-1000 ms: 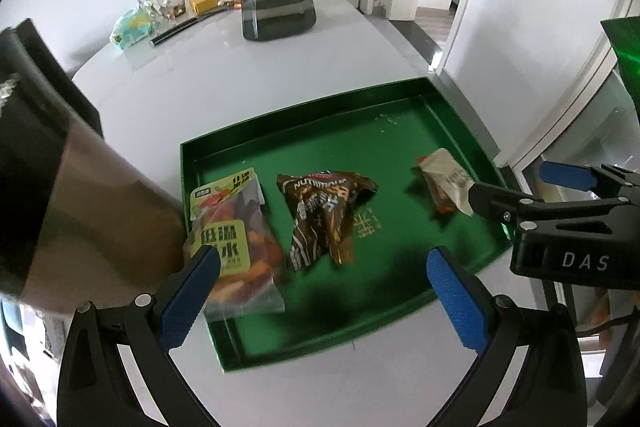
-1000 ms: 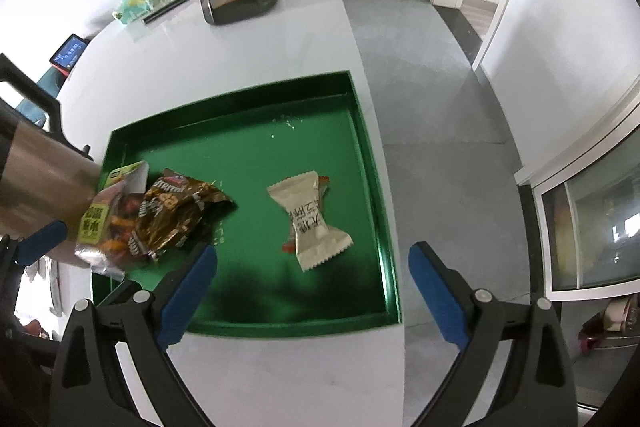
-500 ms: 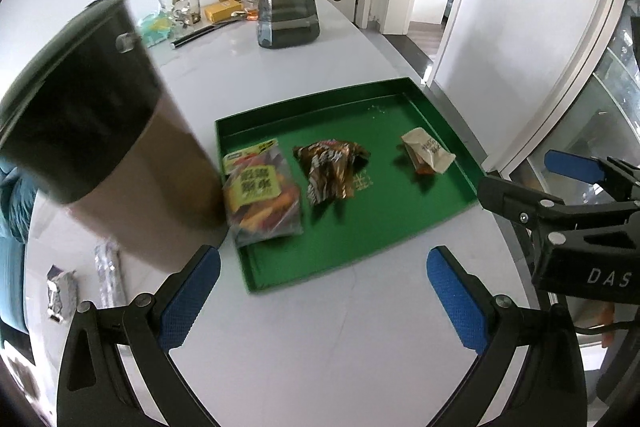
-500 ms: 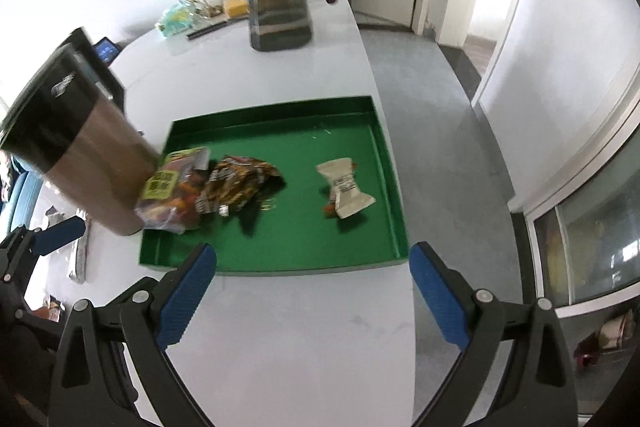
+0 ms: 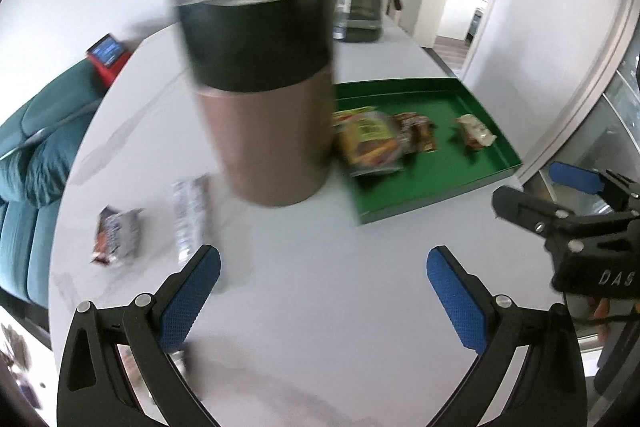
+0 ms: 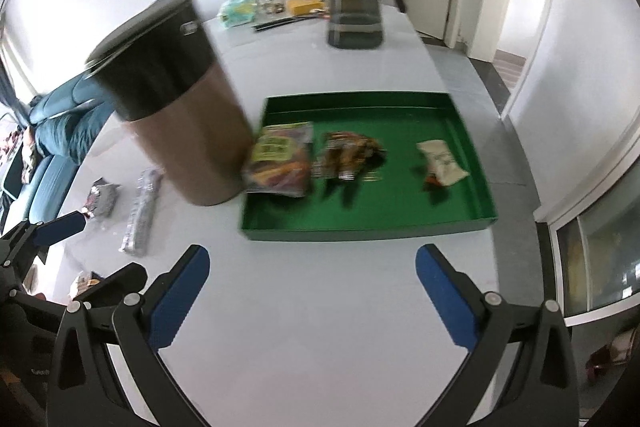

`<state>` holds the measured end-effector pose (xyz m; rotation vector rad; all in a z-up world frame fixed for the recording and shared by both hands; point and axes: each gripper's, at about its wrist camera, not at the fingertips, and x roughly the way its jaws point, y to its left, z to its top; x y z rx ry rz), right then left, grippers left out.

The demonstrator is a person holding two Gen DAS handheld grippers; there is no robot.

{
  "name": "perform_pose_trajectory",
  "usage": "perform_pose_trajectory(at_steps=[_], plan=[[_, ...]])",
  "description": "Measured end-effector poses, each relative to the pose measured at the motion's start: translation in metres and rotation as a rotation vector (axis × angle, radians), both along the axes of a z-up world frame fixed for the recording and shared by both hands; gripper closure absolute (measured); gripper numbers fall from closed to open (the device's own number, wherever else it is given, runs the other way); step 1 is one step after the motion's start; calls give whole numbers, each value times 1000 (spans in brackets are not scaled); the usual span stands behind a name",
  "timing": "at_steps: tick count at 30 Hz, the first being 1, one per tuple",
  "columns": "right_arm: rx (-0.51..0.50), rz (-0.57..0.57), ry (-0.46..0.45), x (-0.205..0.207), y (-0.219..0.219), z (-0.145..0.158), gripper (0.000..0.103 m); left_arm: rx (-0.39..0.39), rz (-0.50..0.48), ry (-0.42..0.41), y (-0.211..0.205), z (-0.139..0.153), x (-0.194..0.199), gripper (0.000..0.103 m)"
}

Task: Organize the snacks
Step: 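Move both tools back to the blue-white cake and white bar on the table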

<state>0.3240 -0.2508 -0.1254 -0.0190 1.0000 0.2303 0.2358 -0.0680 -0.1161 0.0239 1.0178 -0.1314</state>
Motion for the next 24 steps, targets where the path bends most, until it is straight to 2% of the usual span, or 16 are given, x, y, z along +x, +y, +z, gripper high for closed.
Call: perform_pose_trajectory(at_steps=[11, 20, 24], plan=[[-4, 78, 0, -21, 107, 5, 0, 5, 126, -4, 127, -2, -31, 1], [-23, 130, 21, -19, 188, -1, 0, 22, 163, 20, 205, -18, -21, 1], [-24, 133, 45, -14, 211, -11, 0, -20, 140, 52, 231, -34, -8, 1]])
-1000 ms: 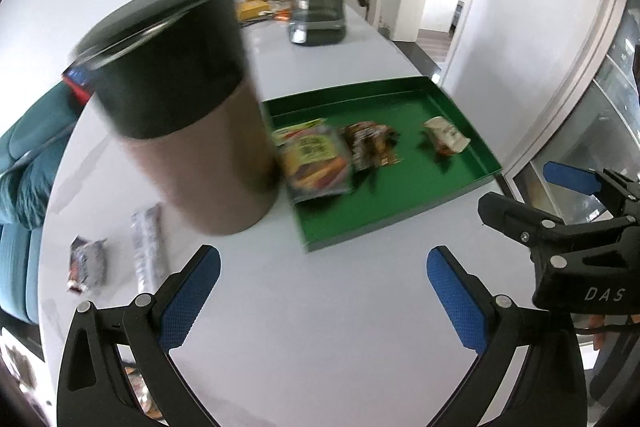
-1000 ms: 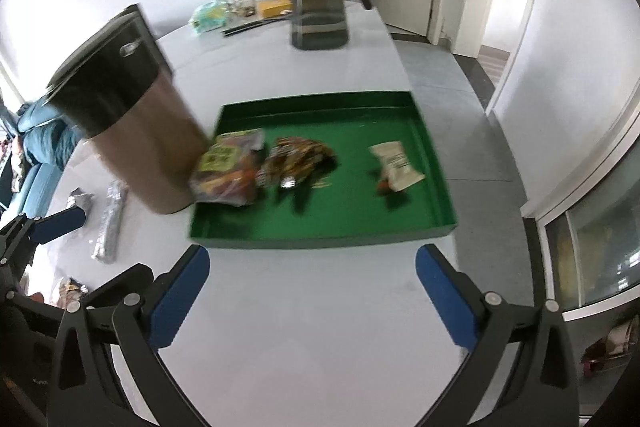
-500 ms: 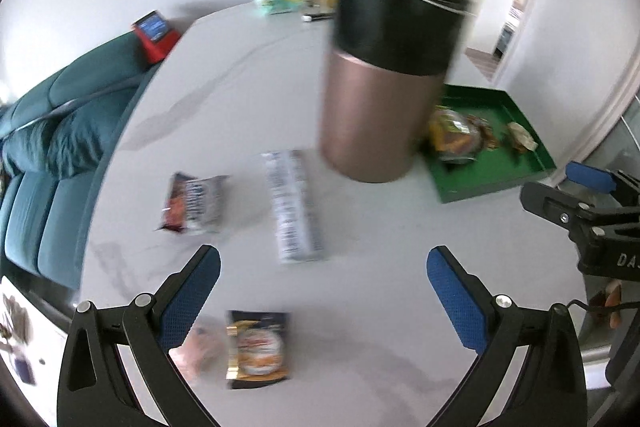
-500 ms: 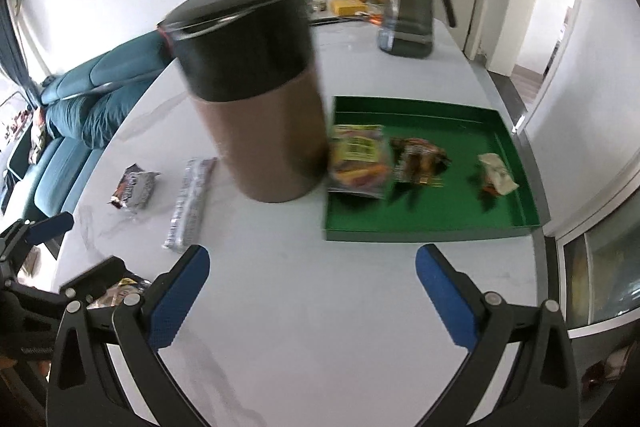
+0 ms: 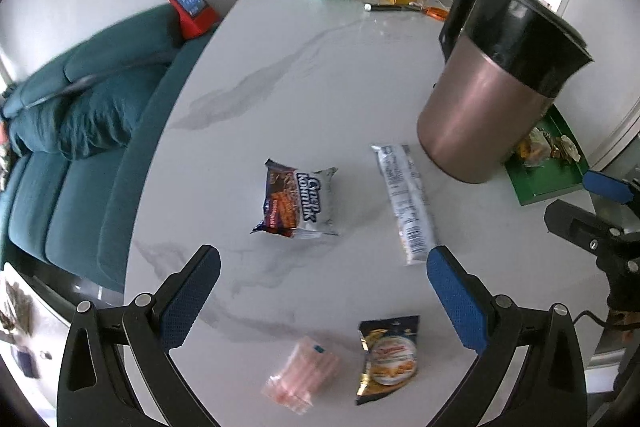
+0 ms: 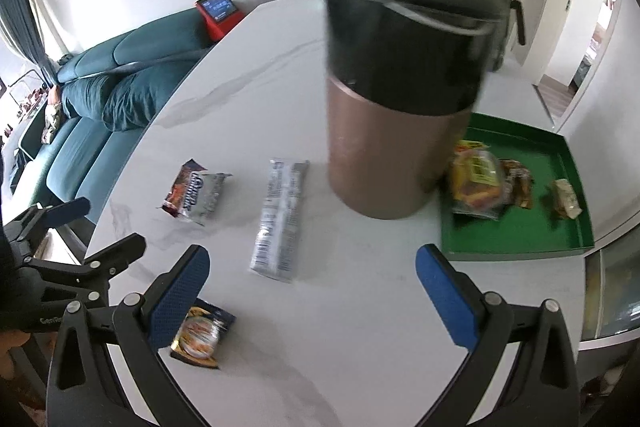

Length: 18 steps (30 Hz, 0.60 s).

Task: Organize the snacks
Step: 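Move both tools back to the blue-white cake and white bar on the table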

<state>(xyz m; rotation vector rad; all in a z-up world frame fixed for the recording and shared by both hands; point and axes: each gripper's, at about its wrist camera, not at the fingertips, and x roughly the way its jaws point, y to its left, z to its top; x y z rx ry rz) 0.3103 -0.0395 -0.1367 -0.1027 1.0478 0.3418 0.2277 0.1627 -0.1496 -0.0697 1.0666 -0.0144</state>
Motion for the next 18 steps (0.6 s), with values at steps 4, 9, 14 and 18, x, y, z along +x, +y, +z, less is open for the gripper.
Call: perform_pose_trajectory(at_steps=[4, 9, 14, 18], plan=[[-13, -17, 30, 6, 17, -13, 0, -45, -29, 18, 18, -14, 13, 2], [-20, -43, 79, 17, 33, -36, 0, -63, -51, 50, 29, -31, 28, 2], [-42, -77, 123, 30, 40, -60, 0, -66, -65, 82, 36, -47, 46, 2], [-51, -98, 156, 40, 43, -77, 0, -73, -79, 100, 41, -58, 57, 2]])
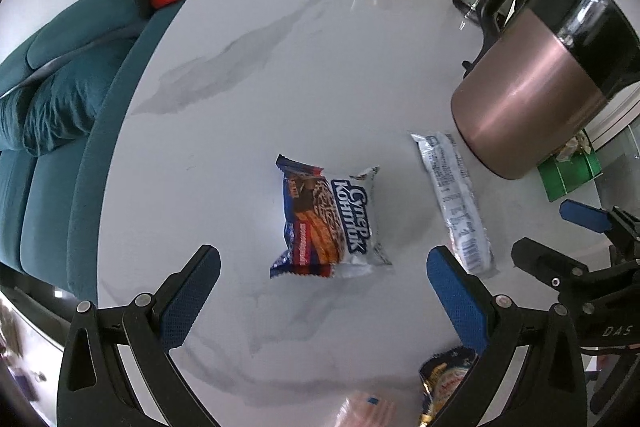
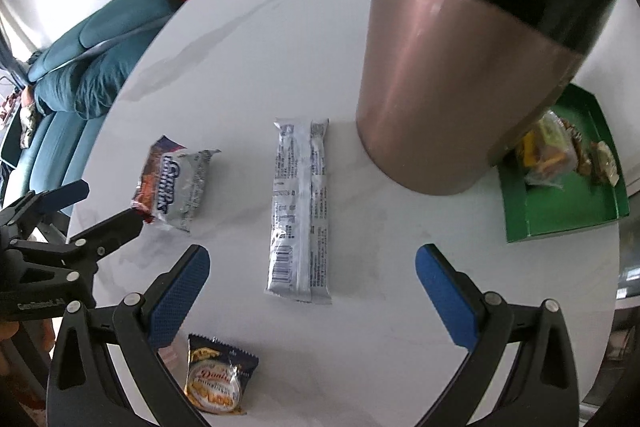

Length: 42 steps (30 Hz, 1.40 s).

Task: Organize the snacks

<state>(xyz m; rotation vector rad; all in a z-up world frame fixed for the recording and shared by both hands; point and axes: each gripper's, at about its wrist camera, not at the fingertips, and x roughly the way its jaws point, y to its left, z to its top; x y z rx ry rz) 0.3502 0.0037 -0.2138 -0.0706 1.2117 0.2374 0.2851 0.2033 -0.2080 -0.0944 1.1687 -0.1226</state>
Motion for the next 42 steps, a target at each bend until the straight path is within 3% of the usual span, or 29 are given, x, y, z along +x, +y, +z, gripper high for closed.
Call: perform_pose_trajectory(at_steps=[18, 42], plan=[[-86, -4, 61, 17, 12, -45, 0, -10, -61, 59, 2, -31, 37, 2], [-109, 24, 90, 20, 24, -63, 0, 9, -101, 107, 0, -45, 52, 2]])
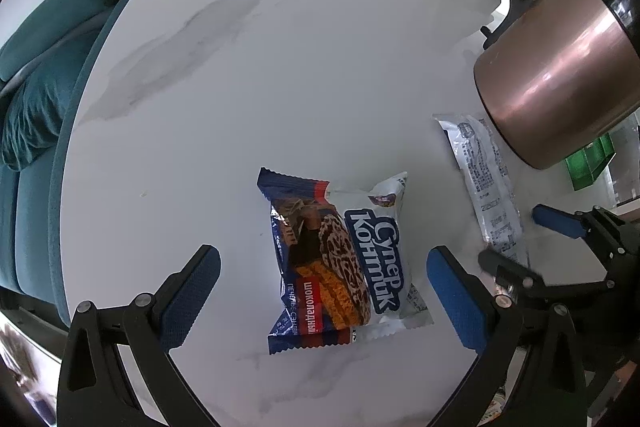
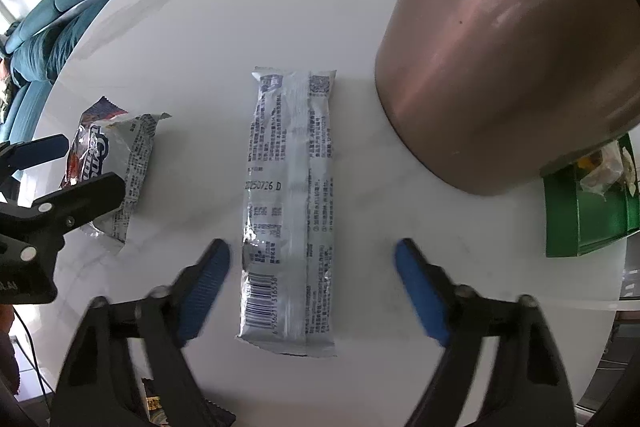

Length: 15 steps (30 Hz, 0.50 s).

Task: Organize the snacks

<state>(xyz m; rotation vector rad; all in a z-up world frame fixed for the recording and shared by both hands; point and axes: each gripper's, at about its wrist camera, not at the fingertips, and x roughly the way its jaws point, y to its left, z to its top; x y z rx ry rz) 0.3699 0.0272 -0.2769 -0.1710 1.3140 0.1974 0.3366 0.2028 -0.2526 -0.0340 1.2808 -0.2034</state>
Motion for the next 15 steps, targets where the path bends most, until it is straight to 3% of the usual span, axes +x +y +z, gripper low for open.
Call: perform_pose_trajectory(at_steps=[7, 11, 14, 15], plan=[[-1, 16, -3, 7, 6, -3, 0, 14, 8, 11, -2, -3, 1, 3], [0, 32, -6, 8, 11, -4, 1, 25, 9, 19, -3, -5, 2, 16], [3, 40, -8, 7, 14, -3, 14, 21, 4, 31, -3, -6, 2, 20], [4, 42, -10, 6, 14, -3, 29, 17, 2, 33, -4, -6, 2, 22]])
